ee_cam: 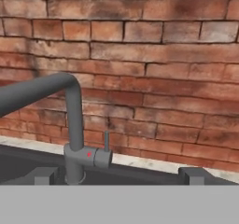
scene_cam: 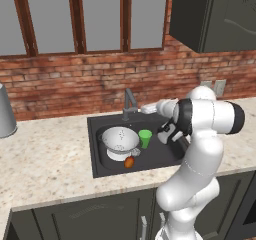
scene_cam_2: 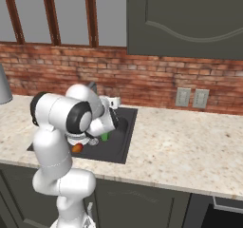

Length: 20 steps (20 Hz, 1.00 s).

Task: Pick the cup and colander and place them in the sink. Then turn on the water.

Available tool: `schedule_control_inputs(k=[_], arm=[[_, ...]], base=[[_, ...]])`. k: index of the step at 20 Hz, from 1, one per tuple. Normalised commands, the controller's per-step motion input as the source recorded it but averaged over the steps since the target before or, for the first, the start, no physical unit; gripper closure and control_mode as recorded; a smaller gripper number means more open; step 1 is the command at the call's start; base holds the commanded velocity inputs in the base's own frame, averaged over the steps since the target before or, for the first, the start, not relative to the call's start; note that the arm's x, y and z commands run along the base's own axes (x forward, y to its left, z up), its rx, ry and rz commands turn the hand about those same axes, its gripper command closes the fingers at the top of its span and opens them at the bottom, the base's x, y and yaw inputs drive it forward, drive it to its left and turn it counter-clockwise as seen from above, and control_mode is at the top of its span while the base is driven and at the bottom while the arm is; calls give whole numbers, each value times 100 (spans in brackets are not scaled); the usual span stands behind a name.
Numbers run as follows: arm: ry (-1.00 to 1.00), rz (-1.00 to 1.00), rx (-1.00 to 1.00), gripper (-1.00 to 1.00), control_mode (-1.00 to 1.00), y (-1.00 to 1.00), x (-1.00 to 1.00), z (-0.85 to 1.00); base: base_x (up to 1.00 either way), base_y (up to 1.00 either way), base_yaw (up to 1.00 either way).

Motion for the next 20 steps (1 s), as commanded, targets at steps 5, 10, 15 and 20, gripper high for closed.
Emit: schedule_control_inputs(k=[5,10,15,20], arm=[[-13,5,1,-100,-100,-9,23,-35],[-10,3,0,-100,-100,-1,19,-36],[-10,0,0,-100,-100,0,13,-34],[-4,0,0,-100,-100,0,1,-21]], base=[[0,0,0],[0,0,0],[0,0,0],[0,0,0]])
